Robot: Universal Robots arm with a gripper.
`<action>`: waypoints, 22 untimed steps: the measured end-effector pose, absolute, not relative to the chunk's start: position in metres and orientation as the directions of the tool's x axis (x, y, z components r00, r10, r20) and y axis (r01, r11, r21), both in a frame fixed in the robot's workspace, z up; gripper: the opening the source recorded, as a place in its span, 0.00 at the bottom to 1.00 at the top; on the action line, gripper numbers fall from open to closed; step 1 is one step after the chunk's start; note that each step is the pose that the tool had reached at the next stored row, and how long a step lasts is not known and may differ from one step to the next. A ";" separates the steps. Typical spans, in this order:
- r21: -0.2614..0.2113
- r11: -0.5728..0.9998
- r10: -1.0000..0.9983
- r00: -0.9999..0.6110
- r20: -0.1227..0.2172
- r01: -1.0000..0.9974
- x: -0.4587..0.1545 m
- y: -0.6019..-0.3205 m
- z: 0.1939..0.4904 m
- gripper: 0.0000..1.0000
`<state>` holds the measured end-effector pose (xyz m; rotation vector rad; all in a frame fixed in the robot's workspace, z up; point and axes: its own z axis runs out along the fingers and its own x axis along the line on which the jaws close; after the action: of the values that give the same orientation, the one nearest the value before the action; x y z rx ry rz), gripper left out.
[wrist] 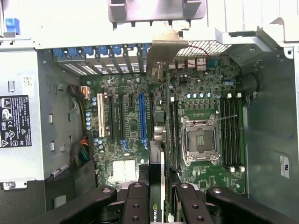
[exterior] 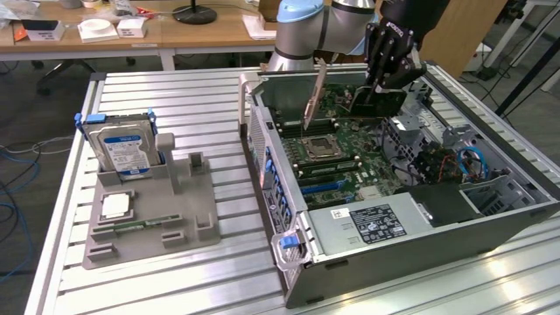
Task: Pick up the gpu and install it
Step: 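Insert the gpu into the slot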
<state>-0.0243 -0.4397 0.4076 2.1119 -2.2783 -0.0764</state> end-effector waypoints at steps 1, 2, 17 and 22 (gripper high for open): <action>0.059 0.075 -0.997 -0.076 -0.008 -0.995 -0.024 -0.440 0.408 0.26; 0.059 0.075 -0.997 -0.076 -0.008 -0.995 -0.024 -0.440 0.408 0.26; 0.059 0.063 -0.998 -0.064 -0.008 -0.996 -0.024 -0.440 0.408 0.26; 0.059 0.056 -0.998 -0.056 -0.009 -0.997 -0.023 -0.440 0.408 0.26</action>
<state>-0.0234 -0.4397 0.4076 2.1337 -2.2573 -0.0760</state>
